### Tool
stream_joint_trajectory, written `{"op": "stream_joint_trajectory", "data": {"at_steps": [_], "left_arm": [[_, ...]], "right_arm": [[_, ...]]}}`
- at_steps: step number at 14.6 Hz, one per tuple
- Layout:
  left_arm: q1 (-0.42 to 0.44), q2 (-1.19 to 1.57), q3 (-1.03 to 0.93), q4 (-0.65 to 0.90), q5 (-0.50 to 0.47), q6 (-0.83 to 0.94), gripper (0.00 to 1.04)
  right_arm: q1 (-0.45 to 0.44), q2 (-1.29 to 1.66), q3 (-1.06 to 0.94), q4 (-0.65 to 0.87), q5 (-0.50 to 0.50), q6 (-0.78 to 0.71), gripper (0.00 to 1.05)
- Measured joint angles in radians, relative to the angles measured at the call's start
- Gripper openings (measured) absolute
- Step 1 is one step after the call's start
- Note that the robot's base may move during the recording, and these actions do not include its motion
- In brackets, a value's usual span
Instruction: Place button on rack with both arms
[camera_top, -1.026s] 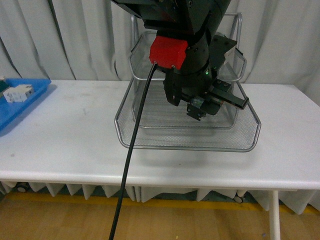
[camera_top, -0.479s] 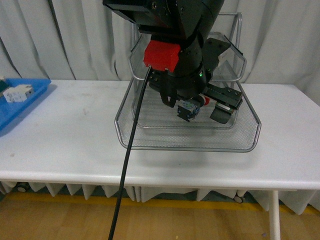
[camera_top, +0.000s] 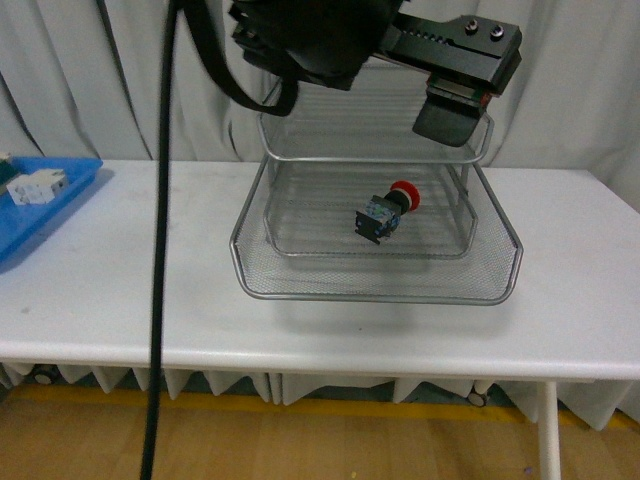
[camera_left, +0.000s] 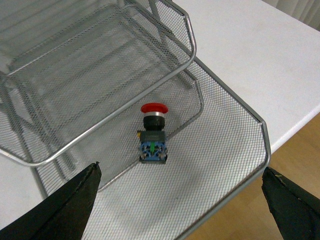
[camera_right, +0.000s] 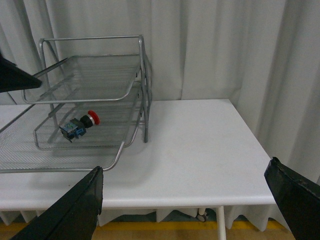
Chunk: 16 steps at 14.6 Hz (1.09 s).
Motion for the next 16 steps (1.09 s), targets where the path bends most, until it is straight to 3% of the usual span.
{"op": "stream_joint_trajectory", "data": {"at_steps": [1,2,3,4,5,6,8,10,11,14,16], "left_arm": [[0.007,-0.073,-0.081,0.017,-0.010,0.003,0.98],[0.011,-0.142,-0.196,0.182,-0.090,-0.013,0.94],[0.034,-0.243,-0.380,0.479,-0.292,-0.080,0.82],[0.077,-0.343,-0.521,0.623,-0.378,-0.121,0.73],[0.134,-0.439,-0.636,0.722,-0.393,-0.143,0.65],[0.243,-0.624,-0.806,0.798,-0.356,-0.174,0.48],[0.282,-0.714,-0.892,0.788,-0.312,-0.183,0.39],[0.398,-0.880,-1.077,0.719,-0.158,-0.190,0.14],[0.436,-0.943,-1.116,0.724,-0.139,-0.193,0.01],[0.466,-1.051,-1.197,0.715,-0.091,-0.195,0.02],[0.558,-1.128,-1.244,0.684,-0.022,-0.196,0.02]], "right_arm": [[0.000,0.000,0.000,0.000,0.000,0.000,0.98],[0.000,0.000,0.000,0.000,0.000,0.000,0.98],[0.000,0.000,0.000,0.000,-0.001,0.000,0.98],[0.000,0.000,0.000,0.000,0.000,0.000,0.98],[0.000,0.000,0.000,0.000,0.000,0.000,0.98],[0.000,0.000,0.000,0.000,0.000,0.000,0.98],[0.000,0.000,0.000,0.000,-0.001,0.000,0.98],[0.000,0.000,0.000,0.000,0.000,0.000,0.98],[0.000,0.000,0.000,0.000,0.000,0.000,0.98],[0.000,0.000,0.000,0.000,0.000,0.000,0.98],[0.000,0.000,0.000,0.000,0.000,0.000,0.98]]}}
